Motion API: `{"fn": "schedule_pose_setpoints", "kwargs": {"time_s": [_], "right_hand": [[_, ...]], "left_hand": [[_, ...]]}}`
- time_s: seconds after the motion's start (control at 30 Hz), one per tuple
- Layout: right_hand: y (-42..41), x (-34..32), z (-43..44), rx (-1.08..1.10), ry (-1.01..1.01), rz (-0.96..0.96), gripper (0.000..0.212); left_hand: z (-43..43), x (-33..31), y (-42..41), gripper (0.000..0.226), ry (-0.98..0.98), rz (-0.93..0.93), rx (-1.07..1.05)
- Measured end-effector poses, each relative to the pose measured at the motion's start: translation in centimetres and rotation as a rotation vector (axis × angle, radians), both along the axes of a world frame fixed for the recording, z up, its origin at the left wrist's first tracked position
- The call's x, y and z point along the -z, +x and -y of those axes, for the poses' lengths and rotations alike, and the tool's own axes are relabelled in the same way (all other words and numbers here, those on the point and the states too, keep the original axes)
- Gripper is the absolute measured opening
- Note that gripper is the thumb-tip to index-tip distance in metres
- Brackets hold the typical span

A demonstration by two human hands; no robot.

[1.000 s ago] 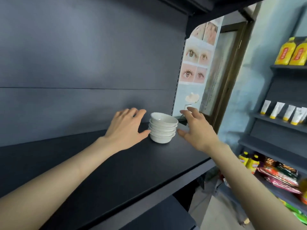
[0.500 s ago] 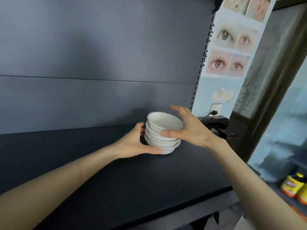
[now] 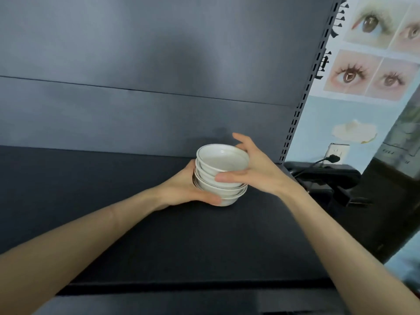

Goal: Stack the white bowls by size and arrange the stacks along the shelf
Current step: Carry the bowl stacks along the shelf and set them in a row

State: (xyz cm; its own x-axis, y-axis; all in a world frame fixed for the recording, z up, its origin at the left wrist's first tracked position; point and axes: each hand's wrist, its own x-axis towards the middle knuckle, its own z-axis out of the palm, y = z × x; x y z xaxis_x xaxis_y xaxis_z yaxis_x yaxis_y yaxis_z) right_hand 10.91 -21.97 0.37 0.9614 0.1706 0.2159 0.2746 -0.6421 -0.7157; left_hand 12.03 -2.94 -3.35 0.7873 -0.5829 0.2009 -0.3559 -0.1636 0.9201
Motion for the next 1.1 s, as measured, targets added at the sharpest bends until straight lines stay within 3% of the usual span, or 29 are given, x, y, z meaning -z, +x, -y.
{"fn": "schedule_pose_setpoints", "kwargs": {"time_s": [0.27,0.53,0.67,0.73,1.1], "right_hand": [[0.0,0.2,1.2,-0.119,0.120,-0.052,0.127],[0.0,1.2,1.8,-0.118,0.259,-0.123,0.107],[-0.1,0.9,1.9,-0.136,0.263,-0.100,0.067],[-0.1,0.7,1.8,-0.164,0.269,-0.085,0.056],[-1.0,-5.1,-4.6,-0.381,0.290,-0.009,0.050]], "left_hand": [[-0.1,0.4,0.1,0.104,0.106,-0.059,-0.070],[0.5,-0.2,-1.0,0.081,0.054,-0.018,-0.094],[0.8,-0.5,-1.7,0.076,0.022,-0.007,-0.113],[0.6,-0.7,-1.9,0.074,0.010,-0.010,-0.123],[-5.4,-4.2,-5.7,0.062,-0.150,0.013,-0.324]]}}
